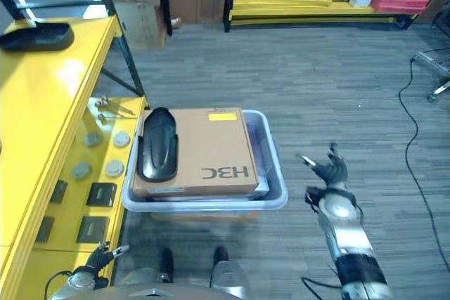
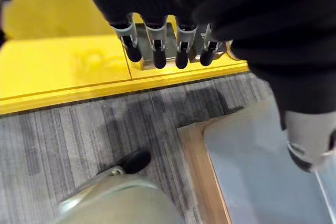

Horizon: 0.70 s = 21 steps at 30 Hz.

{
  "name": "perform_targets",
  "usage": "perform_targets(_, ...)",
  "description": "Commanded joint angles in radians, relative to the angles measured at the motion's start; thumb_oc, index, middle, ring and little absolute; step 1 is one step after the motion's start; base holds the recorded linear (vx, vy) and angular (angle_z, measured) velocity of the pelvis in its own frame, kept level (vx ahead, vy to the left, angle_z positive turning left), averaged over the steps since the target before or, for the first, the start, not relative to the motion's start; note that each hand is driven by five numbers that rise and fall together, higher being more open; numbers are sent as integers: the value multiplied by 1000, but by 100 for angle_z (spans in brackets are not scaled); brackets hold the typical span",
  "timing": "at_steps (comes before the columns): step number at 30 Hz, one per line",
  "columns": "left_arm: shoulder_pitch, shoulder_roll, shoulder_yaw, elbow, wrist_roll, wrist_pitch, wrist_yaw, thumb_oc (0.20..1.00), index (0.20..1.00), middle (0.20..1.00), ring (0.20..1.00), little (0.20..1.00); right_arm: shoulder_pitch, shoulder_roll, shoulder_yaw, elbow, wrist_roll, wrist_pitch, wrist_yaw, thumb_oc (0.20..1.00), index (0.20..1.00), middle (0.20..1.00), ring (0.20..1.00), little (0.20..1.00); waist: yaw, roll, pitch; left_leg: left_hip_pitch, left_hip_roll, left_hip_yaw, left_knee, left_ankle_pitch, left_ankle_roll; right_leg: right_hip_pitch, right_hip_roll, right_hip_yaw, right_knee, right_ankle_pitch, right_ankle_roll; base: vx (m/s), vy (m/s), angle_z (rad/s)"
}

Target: Move parts from the plastic box to the shelf.

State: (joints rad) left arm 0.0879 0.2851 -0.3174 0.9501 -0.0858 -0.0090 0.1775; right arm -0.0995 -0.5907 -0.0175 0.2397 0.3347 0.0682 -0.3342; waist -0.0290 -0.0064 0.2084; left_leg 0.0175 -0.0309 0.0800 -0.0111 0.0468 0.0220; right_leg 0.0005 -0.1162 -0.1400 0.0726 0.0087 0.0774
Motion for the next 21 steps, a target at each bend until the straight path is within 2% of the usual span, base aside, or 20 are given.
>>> perform_targets(1, -17, 59, -8, 18, 69, -27, 62, 1000, 1000, 1000, 1000, 1000, -139, -23, 76, 40, -53, 36, 4, 1000, 1000, 1000, 1000, 1000, 89, 9, -14, -33, 32, -33, 71, -82, -16, -22, -40, -16, -40, 52, 77, 28, 44, 14)
perform_targets(4, -15, 52, -24, 79, 85, -32, 63, 1000, 1000, 1000, 1000, 1000, -229, -10, 135, 79, -53, 97, -16, 1000, 1000, 1000, 1000, 1000, 125, 6, -20, -38, 26, -44, 68, -84, -12, -21, -49, -33, -46, 55, 81, 20, 23, 27)
perform_targets(8, -17, 53, -51, 149, 120, -52, 53, 1000, 1000, 1000, 1000, 1000, -345, 14, 203, 216, -22, 144, -53, 1000, 1000, 1000, 1000, 1000, 177, 4, -22, -49, 20, -66, 69, -84, -11, -15, -58, -62, -51, 56, 84, 11, 8, 33)
perform_targets(13, -25, 64, -71, 181, 107, -59, 36, 1000, 1000, 1000, 1000, 1000, -439, 51, 260, 398, 11, 163, -109, 1000, 1000, 1000, 1000, 1000, 224, 12, -17, -63, 14, -89, 60, -77, -12, -10, -68, -98, -54, 55, 87, -8, 30, 26)
perform_targets(21, -40, 71, -77, 179, 78, -73, 32, 1000, 1000, 1000, 1000, 1000, -454, 69, 297, 503, 11, 151, -126, 1000, 1000, 1000, 1000, 1000, 253, 17, 10, -87, 5, -109, 69, -74, -13, -16, -76, -122, -45, 54, 91, -27, 32, 13)
